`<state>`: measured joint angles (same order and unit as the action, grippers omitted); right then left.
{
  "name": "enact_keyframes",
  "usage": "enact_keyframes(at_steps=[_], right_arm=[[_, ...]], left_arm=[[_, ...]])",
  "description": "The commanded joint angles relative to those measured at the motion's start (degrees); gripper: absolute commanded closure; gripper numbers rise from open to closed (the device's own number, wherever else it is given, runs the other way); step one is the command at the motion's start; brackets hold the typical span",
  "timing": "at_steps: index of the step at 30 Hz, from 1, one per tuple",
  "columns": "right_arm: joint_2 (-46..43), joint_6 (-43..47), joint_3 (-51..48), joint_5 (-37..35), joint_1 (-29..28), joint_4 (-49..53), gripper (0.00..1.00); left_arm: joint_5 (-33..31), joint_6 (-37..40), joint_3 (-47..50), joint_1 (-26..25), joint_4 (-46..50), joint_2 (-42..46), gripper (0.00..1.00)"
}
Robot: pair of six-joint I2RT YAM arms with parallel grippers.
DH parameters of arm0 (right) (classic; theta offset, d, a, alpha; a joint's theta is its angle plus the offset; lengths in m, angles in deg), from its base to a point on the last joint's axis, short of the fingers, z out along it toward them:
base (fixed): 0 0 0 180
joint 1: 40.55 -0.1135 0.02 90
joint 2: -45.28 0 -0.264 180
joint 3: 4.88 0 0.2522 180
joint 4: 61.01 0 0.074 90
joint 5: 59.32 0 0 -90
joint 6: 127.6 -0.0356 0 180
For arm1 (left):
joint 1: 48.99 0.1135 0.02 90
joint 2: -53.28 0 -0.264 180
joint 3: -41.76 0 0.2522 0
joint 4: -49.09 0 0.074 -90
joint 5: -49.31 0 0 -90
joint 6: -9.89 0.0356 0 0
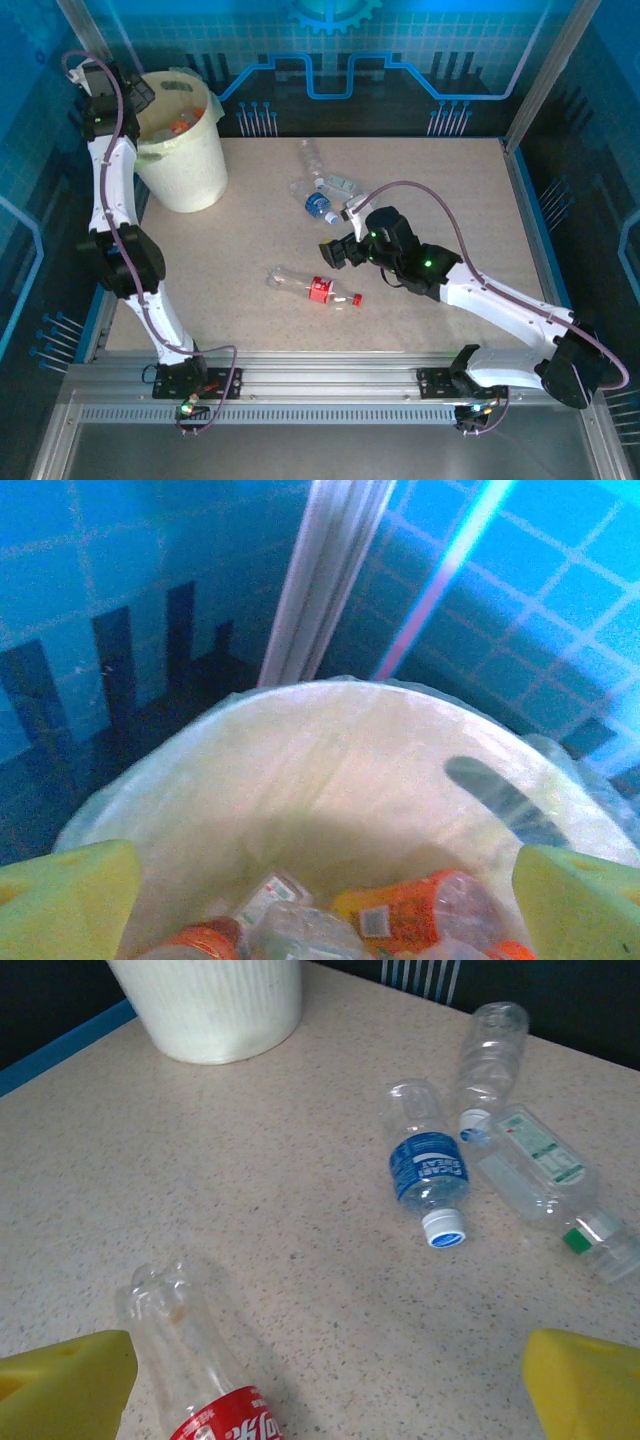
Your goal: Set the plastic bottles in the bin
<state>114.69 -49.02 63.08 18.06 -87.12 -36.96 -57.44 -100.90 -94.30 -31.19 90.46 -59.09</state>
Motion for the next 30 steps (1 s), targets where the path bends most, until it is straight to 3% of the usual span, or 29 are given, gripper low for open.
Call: enact_keyframes(at_steps=[1, 14, 21, 27, 30], right_arm=[[1.27, 3.35, -0.47, 5.56, -1.06, 3.05, 0.0], [8.91, 12.5, -1.16, 10.82, -4.51, 15.27, 0.0], [14.49, 16.38, 0.38, 11.3, -5.01, 19.43, 0.0], [18.15, 20.05, 0.8, 9.79, -5.02, 21.7, 0.0], [20.06, 22.04, 1.34, 8.32, -5.01, 22.72, 0.0]], left_arm=[[5.04, -1.78, 2.37, -1.64, -1.07, 6.23, 0.02], [16.2, -5.54, 26.29, -7.43, -10.75, 26.29, 0.01], [20.98, -6.68, 39.0, -7.47, -10.59, 37.93, 0.01], [18.46, -2.4, 41.31, -7.43, -2.35, 44.67, 0.01], [21.37, -3.41, 45.32, -7.43, -2.49, 48.35, 0.01]])
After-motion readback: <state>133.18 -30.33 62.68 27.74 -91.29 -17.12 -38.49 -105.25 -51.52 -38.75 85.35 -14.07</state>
